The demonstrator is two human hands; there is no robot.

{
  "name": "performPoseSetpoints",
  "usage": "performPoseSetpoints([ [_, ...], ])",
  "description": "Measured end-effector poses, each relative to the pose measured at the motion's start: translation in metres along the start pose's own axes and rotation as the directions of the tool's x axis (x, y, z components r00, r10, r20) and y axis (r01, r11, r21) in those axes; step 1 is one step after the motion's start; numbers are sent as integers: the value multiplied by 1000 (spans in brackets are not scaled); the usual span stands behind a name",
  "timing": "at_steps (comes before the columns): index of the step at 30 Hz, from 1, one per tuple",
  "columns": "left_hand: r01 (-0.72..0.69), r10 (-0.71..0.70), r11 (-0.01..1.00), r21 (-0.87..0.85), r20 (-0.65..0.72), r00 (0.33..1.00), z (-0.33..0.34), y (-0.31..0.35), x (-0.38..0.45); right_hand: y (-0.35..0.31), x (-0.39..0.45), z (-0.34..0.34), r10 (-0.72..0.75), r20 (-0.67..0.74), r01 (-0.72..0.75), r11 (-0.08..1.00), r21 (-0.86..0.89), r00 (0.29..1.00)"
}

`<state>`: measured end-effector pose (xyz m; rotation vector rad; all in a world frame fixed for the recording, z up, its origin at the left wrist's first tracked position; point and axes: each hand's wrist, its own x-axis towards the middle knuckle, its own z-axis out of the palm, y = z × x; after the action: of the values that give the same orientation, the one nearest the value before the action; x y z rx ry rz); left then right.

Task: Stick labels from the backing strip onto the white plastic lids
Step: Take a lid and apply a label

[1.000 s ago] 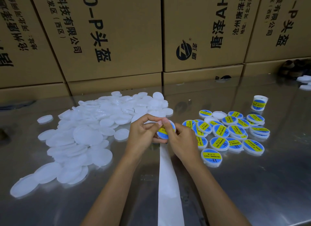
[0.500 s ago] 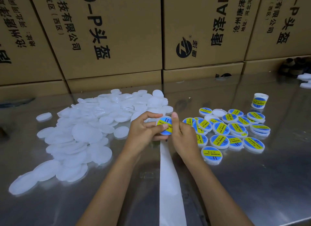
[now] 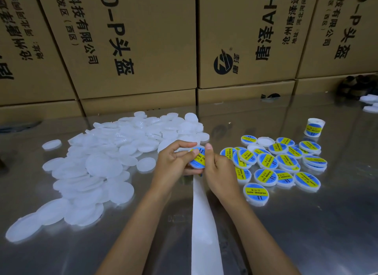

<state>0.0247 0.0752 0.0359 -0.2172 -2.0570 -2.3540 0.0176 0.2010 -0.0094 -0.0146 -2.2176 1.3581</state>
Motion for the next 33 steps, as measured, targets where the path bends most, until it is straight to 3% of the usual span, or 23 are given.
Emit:
performPoseSetpoints([
  [5,37,-36,999,-38,27,999,-3,1,2,0,1,1,20,-6,-20,998,53,1000],
  [11,-16,-1,998,58,273,962,-8,2,1,-2,2,1,51,-2,-49,978,204,999],
  [17,-47,43,998,31,124,991,-11,5,1,-11,1,-3,146,151,-189,928,322,978],
  [22,-59,59,998,-7,-11,998,-14,3,4,-14,-4,-1,11,166,-55,963,265,986],
  [28,-34,31,999,-42,-83,996,-11,0,6,-14,-4,0,-45,138,14,975,222,989],
  [30,-19,17,999,-41,-57,998,-11,0,7,-13,-6,-1,-35,130,5,975,222,991],
  [33,5,-1,999,-34,121,993,-11,0,6,-10,-4,-2,-7,70,-7,982,188,998],
])
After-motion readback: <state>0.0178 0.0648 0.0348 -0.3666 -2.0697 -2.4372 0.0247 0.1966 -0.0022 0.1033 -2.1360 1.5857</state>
